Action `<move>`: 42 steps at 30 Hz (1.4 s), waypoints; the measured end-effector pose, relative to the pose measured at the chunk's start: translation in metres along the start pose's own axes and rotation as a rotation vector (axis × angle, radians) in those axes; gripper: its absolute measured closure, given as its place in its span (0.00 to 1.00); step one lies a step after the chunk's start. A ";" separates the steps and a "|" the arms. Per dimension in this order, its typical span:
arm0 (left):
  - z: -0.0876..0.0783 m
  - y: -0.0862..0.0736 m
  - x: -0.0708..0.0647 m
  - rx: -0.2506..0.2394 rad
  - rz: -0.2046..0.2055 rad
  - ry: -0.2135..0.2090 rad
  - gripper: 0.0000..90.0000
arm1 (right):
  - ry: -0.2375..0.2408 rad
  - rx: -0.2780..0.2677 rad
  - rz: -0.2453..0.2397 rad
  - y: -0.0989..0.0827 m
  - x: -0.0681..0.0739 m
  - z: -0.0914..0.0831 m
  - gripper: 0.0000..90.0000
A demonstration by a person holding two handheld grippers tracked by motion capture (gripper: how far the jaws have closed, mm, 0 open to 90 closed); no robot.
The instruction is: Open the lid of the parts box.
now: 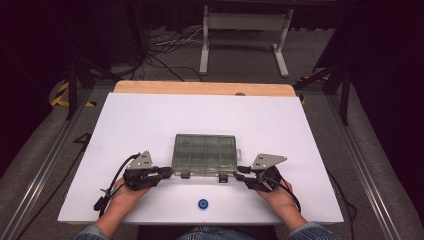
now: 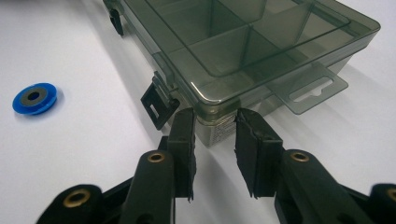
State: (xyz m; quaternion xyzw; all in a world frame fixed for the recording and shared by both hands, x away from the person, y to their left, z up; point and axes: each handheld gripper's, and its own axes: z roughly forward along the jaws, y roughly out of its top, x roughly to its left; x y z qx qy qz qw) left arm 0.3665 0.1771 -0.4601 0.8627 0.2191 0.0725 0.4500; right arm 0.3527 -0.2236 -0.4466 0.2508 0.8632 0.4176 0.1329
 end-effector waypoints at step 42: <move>-0.010 0.008 0.005 -0.191 -0.038 -0.023 0.92 | -0.026 -0.159 0.011 0.010 -0.005 -0.013 0.91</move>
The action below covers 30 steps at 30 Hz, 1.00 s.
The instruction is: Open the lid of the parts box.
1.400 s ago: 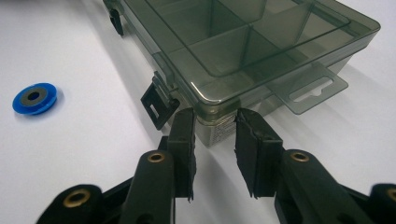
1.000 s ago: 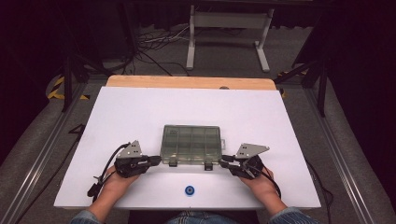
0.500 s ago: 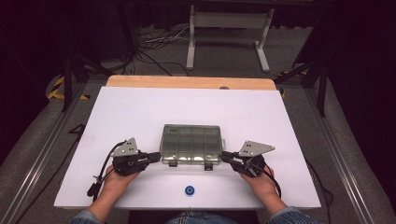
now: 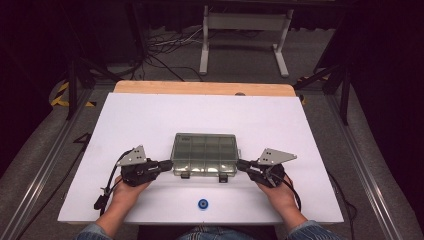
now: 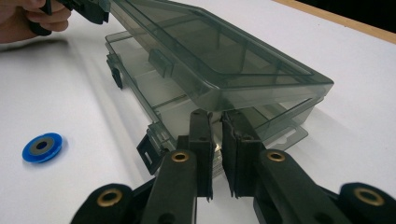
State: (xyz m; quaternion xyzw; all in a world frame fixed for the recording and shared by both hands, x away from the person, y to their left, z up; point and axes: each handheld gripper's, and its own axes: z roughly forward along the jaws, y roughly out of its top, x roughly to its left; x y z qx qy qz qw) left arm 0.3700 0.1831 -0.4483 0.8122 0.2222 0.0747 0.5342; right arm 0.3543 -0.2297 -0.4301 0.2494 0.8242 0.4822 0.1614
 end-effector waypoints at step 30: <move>0.012 0.000 -0.007 0.068 0.042 -0.042 0.70 | -0.120 0.079 -0.042 0.035 -0.009 0.004 0.41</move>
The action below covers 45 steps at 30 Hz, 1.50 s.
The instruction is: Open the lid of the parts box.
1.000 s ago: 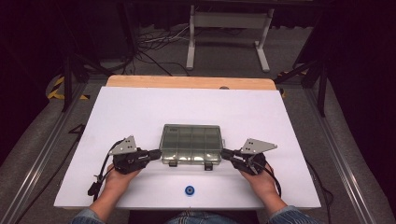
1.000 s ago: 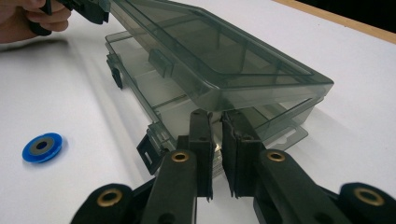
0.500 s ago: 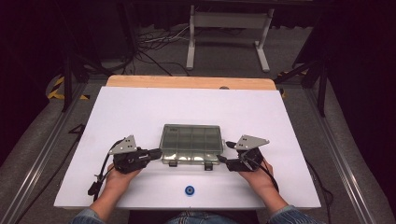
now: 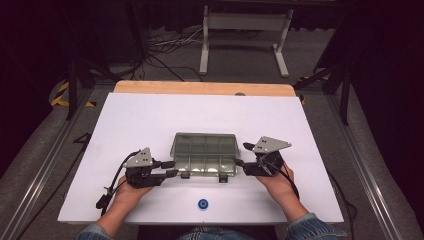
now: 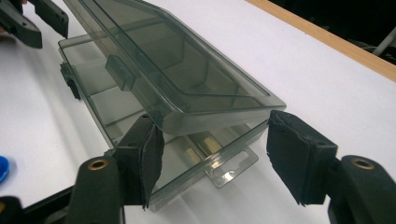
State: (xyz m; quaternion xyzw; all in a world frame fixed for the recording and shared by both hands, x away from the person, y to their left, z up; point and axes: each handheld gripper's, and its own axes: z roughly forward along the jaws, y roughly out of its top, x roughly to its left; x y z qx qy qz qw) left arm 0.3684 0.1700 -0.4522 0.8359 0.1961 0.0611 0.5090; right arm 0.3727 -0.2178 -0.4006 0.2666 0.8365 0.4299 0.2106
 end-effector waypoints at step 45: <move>0.005 0.000 -0.004 0.009 0.004 -0.021 0.62 | 0.020 -0.118 0.098 0.035 -0.051 0.025 0.55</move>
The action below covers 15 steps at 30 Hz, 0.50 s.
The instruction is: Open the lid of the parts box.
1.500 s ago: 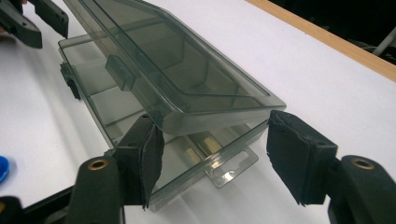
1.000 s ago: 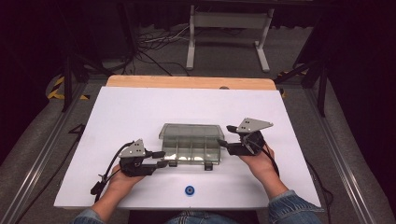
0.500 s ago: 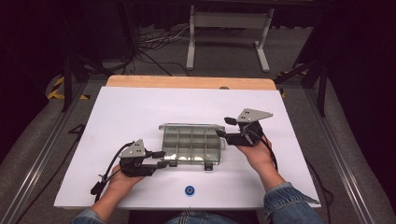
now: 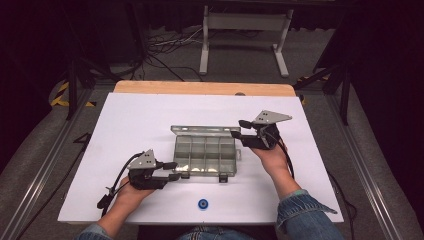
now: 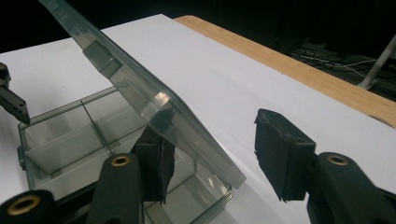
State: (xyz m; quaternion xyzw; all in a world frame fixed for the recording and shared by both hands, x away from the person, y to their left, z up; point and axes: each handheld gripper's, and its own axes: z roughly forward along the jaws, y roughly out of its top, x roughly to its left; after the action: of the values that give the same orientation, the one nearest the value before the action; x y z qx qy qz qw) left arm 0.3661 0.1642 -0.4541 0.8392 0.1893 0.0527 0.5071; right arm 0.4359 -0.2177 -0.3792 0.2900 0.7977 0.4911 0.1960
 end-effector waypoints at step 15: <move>0.001 0.000 -0.001 0.000 -0.013 -0.007 0.59 | 0.002 -0.034 -0.029 0.001 -0.003 0.008 0.75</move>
State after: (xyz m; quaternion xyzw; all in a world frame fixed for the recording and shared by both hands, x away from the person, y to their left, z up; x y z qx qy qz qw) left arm 0.3660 0.1633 -0.4540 0.8382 0.1929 0.0466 0.5080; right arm 0.4437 -0.2142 -0.3819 0.2744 0.7937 0.5019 0.2070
